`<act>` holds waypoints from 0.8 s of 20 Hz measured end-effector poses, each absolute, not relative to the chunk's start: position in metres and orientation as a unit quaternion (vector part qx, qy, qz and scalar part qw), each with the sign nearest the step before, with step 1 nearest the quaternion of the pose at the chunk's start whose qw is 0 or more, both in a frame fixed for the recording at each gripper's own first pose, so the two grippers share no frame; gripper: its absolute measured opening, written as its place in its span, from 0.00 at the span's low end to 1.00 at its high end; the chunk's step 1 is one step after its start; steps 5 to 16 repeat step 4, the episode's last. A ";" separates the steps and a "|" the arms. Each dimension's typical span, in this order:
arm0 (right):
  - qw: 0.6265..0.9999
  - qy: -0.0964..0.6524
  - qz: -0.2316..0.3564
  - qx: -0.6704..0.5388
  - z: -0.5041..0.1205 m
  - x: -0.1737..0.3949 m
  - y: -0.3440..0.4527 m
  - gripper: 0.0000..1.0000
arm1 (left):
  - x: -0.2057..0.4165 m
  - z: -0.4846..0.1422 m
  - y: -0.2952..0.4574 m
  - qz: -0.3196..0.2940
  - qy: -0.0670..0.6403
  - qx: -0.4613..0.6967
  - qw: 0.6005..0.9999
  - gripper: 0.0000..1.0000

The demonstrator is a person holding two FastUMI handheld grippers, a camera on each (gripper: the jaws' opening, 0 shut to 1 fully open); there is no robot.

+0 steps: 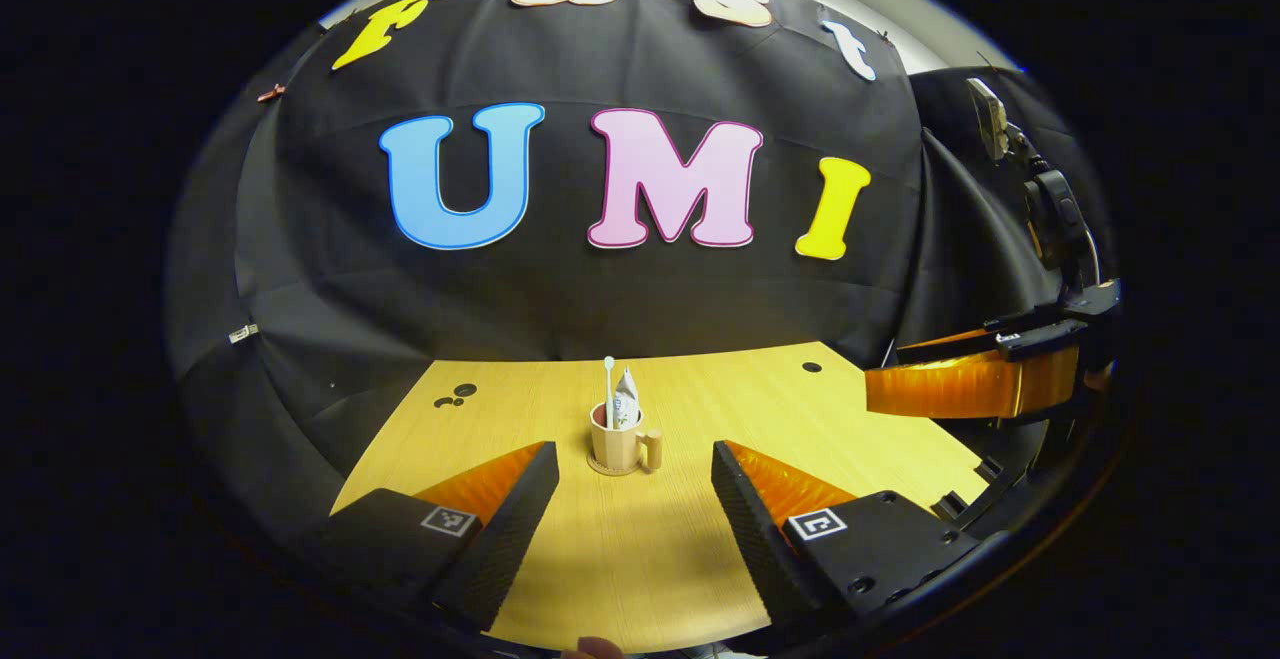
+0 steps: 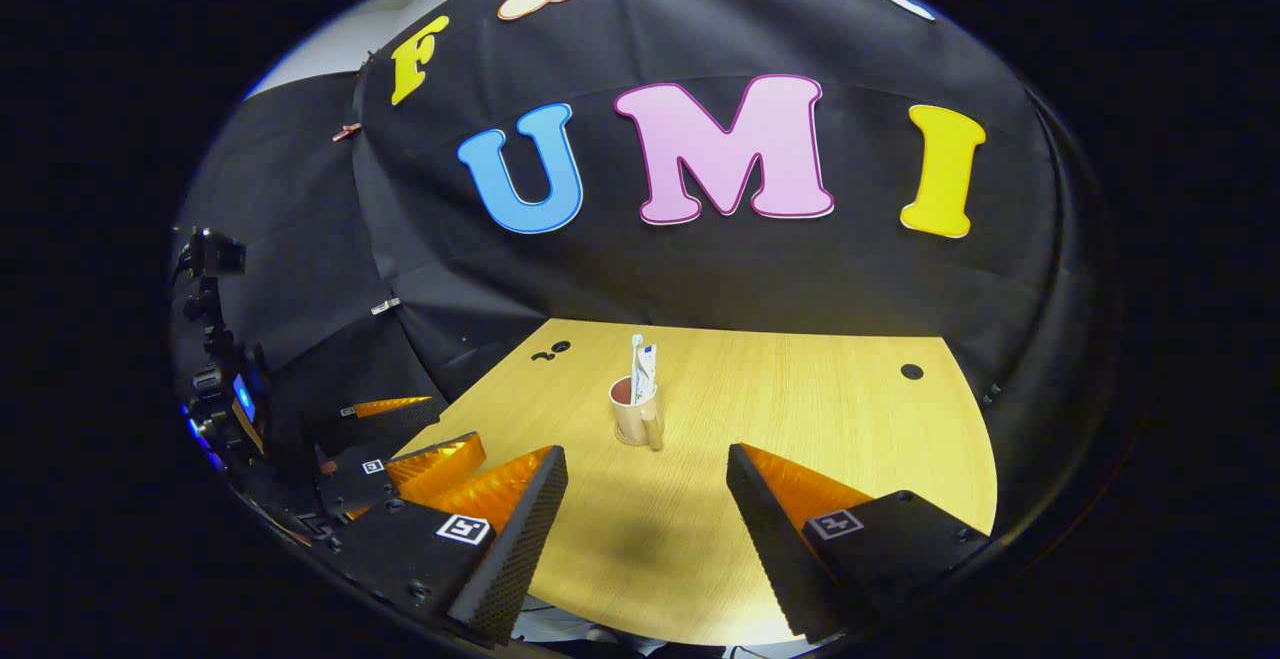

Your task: Put the toothbrush and toothpaste on the desktop into the cup, then pick up the cup and place it on the coaster on the desktop.

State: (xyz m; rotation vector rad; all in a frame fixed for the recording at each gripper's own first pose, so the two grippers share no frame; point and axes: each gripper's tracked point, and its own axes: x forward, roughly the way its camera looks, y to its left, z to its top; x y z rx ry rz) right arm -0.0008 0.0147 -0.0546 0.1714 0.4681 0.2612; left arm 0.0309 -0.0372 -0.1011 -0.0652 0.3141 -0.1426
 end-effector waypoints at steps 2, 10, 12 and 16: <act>0.962 0.226 0.129 0.085 -0.053 -0.003 0.013 0.98 | 0.030 -0.100 -0.037 -0.070 0.156 -0.034 0.985 0.97; 0.964 0.219 0.126 0.086 -0.049 -0.006 0.010 0.98 | 0.029 -0.101 -0.036 -0.068 0.158 -0.033 0.985 0.97; 0.964 0.219 0.126 0.086 -0.049 -0.006 0.010 0.98 | 0.029 -0.101 -0.036 -0.068 0.158 -0.033 0.985 0.97; 0.964 0.219 0.126 0.086 -0.049 -0.006 0.010 0.98 | 0.029 -0.101 -0.036 -0.068 0.158 -0.033 0.985 0.97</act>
